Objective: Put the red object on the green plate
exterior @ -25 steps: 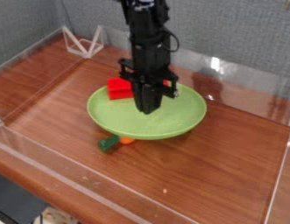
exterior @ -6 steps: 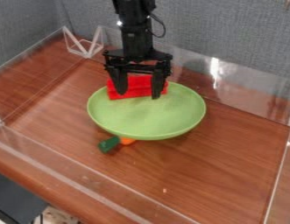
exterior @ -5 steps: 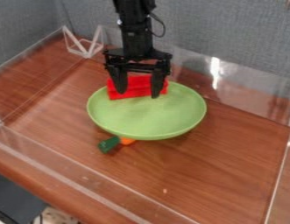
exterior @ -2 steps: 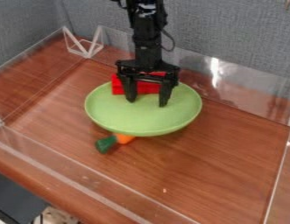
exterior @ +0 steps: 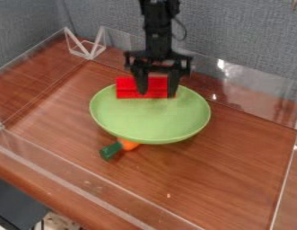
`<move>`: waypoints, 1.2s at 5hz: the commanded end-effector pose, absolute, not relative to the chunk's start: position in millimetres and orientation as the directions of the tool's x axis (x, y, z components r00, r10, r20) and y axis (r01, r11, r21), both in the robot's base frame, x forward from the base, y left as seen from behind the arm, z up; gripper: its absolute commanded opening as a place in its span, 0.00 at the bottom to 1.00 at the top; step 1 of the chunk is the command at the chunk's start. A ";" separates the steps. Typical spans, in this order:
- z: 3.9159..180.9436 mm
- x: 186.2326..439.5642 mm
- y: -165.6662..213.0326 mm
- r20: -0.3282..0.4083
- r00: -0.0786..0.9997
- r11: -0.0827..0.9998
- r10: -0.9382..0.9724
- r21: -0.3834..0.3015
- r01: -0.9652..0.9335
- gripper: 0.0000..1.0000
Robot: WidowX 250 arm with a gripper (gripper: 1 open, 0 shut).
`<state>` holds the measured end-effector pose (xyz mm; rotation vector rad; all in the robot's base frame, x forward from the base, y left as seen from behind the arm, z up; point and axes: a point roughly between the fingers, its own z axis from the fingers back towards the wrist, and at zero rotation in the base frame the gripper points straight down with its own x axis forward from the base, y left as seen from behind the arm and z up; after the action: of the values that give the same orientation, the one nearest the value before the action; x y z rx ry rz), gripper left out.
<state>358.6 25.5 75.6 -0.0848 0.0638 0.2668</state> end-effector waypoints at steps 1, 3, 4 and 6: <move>125.3 374.8 34.0 0.039 0.950 0.947 0.311 -0.095 -0.306 0.00; 156.1 355.0 36.5 0.065 0.958 0.955 0.280 -0.119 -0.271 0.00; 165.8 343.5 30.8 0.072 0.951 0.948 0.300 -0.130 -0.289 0.00; 174.0 321.0 18.1 0.066 0.939 0.934 0.339 -0.144 -0.327 1.00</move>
<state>322.0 20.1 154.3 -0.1282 -0.0242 0.3523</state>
